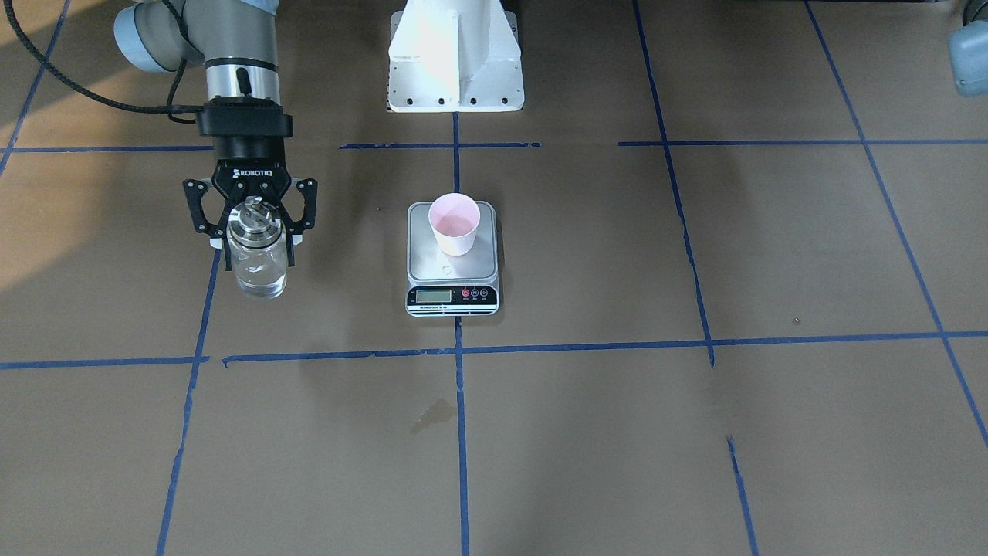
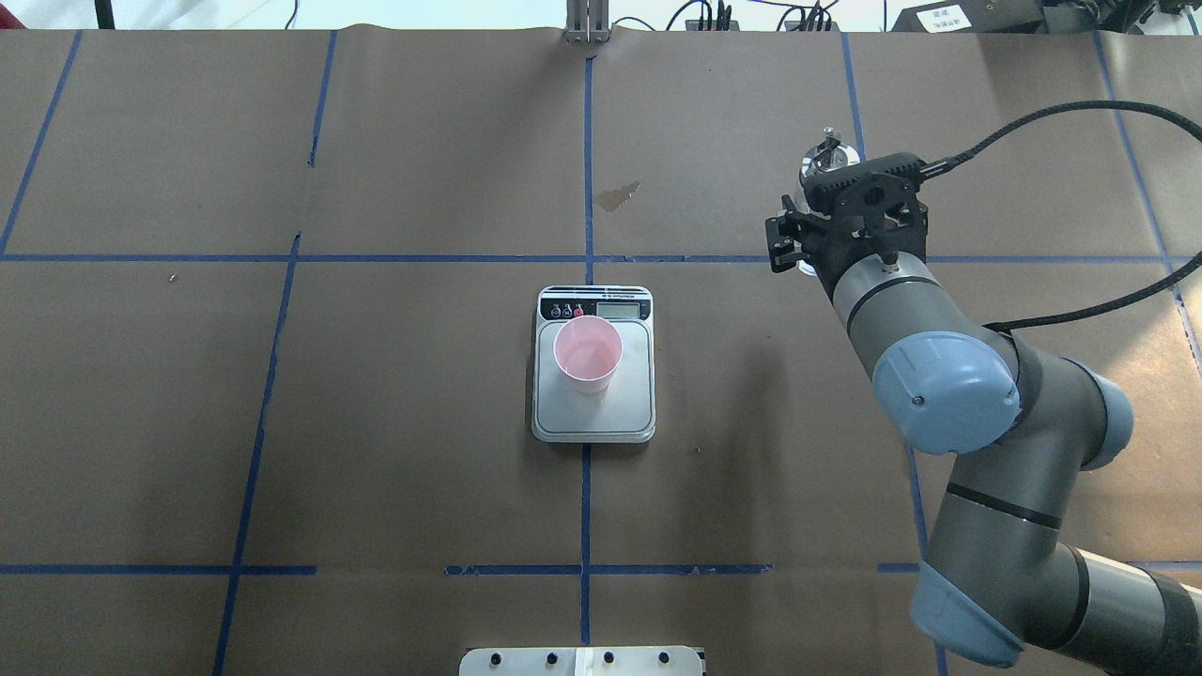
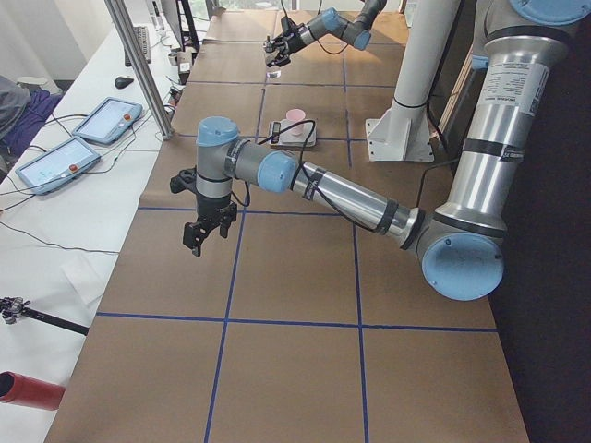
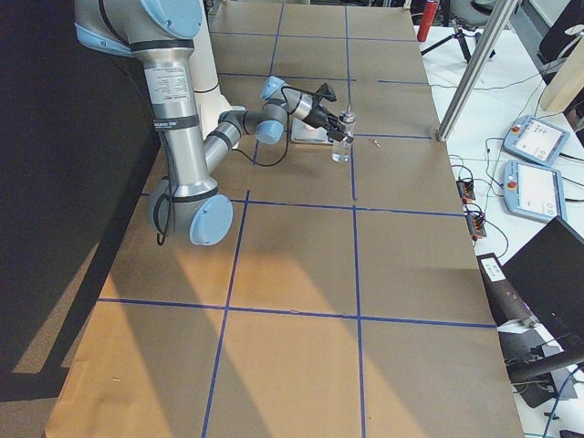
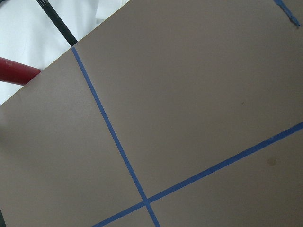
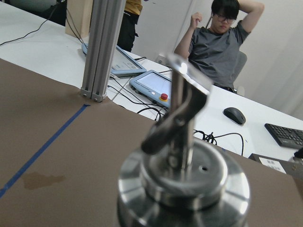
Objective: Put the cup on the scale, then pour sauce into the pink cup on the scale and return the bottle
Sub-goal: 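Lift the bottle with the right gripper and carry it over the cup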
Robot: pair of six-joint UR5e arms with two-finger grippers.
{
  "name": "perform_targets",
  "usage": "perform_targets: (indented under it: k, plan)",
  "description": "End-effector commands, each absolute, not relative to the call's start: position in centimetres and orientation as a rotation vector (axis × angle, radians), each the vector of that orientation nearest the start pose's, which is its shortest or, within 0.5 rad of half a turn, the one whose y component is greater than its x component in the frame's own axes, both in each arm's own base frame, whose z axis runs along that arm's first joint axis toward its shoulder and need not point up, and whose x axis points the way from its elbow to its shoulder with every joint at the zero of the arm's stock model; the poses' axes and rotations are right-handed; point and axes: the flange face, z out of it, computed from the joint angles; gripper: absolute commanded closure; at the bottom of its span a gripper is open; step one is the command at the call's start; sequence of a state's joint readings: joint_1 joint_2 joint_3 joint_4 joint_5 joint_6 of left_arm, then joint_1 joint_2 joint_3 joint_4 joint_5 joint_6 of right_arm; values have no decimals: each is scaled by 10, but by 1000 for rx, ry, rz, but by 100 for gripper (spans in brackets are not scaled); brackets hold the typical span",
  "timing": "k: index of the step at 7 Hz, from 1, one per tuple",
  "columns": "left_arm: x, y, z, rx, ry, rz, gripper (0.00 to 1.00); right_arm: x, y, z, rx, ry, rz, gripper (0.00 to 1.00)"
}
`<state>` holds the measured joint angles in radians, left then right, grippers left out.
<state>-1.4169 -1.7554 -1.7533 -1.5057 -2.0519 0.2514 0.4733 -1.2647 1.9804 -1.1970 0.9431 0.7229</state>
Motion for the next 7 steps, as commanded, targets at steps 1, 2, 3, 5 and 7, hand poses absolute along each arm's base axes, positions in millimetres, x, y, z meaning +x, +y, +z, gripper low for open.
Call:
perform_targets:
  k: [1,2,3,5,7]
  plan:
    - [-34,-533,575,269,561,399,0,-411,-413,235,1119,-388,-138,100]
    - [-38,-499,625,307,580,403,0,-421,-407,223,1161,-282,-204,100]
    - [-35,-505,623,345,616,407,0,-433,-399,216,1173,-205,-243,100]
    - [-32,-503,631,315,655,402,0,-468,-368,226,1193,-88,-301,100]
    - [-32,-503,635,306,657,397,0,-488,-359,228,1204,-17,-344,100]
